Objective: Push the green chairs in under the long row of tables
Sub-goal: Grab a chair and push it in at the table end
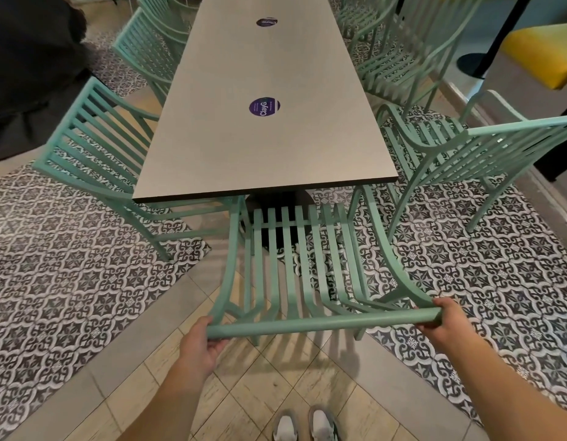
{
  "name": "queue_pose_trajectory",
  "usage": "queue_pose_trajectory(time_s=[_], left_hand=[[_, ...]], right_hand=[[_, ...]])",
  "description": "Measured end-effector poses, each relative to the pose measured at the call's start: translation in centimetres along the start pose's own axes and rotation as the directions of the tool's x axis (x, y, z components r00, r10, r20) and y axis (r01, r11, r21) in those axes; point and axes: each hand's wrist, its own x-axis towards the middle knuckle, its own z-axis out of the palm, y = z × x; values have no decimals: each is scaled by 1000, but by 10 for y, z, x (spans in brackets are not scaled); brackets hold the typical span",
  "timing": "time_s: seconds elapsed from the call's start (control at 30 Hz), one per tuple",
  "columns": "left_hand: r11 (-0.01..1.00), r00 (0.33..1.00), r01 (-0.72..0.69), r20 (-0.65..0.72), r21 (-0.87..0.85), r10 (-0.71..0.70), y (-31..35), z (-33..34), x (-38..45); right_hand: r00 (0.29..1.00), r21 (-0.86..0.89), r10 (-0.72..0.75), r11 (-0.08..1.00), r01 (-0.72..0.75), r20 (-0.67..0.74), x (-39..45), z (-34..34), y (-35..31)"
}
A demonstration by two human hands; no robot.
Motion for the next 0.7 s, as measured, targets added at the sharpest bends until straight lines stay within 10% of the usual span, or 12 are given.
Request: queue_pose_trajectory(time_s=[0.7], left_hand=[[971,997,-28,77,239,10,0,-11,1]], right_hand=[[1000,-25,-15,1000,15,-9,5,-2,-2]])
